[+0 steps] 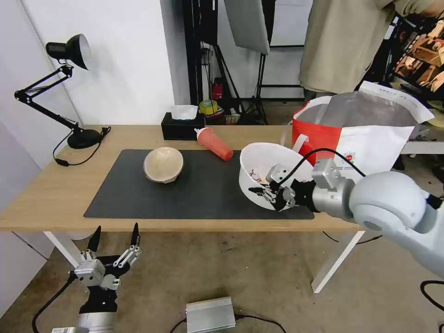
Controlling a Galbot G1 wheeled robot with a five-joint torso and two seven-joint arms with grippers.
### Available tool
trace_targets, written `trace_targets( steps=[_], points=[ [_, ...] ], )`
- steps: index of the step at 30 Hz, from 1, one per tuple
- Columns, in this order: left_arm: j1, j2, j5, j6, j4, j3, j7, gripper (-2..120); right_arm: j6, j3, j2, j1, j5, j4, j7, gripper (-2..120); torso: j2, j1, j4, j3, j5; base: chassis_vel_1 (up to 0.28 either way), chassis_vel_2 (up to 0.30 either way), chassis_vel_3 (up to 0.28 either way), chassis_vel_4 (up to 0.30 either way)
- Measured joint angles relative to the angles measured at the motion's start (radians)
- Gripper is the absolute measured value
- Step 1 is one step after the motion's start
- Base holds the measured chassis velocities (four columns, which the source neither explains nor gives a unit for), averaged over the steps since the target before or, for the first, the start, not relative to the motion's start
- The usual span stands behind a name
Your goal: Pick up the trash from the table and place it into the takeout bag.
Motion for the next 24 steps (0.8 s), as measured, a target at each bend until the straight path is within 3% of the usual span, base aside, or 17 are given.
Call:
trace_targets(
  steps=[11,20,24],
  points=[
    [-0.001,0.001,0.010,-0.001,-0.003,0.007,0.002,100,0.026,0.202,-0.067,-0.156,0.005,0.062,-0.029,0,0.000,0.000,0.0000,0.000,0.0001,0.000,0.000,0.000,0.000],
    [0.001,0.001,0.015,-0.004,-0.001,0.010,0.020,100,0.076,0.481,-0.132,-0.351,-0.001,0.080,-0.084,0,0.000,0.000,-0.0002,0.000,0.0001,0.000,0.000,0.000,0.000],
    [-0.004,0.003,0.016,-0.004,-0.001,0.010,0.021,100,0.088,0.521,-0.154,-0.347,0.010,0.080,-0.088,0,0.000,0.000,-0.0002,0.000,0.0000,0.000,0.000,0.000,0.000]
  ],
)
